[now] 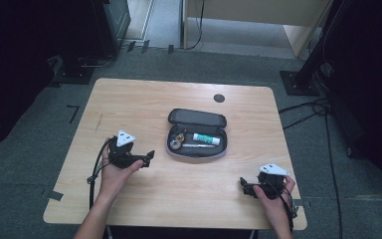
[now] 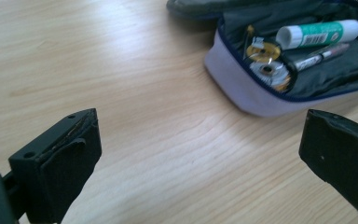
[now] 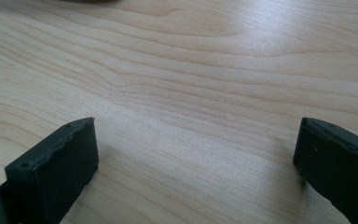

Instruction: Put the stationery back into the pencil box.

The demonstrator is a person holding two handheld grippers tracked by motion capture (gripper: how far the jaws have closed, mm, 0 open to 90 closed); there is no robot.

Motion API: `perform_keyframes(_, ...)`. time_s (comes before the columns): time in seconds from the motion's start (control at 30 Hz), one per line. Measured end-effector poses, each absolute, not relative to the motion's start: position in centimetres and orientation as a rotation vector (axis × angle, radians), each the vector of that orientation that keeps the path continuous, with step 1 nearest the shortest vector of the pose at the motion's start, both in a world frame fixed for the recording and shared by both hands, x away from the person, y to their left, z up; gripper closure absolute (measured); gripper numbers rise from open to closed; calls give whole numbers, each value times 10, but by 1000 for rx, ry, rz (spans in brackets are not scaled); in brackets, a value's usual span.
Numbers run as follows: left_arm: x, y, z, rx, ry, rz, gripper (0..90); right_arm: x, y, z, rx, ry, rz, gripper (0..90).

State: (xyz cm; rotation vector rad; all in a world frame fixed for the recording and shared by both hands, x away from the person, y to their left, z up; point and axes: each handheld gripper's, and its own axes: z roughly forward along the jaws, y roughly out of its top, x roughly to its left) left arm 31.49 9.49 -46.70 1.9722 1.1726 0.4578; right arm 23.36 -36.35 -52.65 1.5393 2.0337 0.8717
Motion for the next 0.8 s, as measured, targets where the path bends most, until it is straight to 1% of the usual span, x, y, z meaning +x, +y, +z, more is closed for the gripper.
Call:
perform_keyframes(0.3,296,121,-488,1958,1244,473,0,234,-363,-527,1539,2033,872,0)
perform_keyframes(0.8,271,172,-514,2024,1411,622,0,234,-364,-527,1539,2034,872,0)
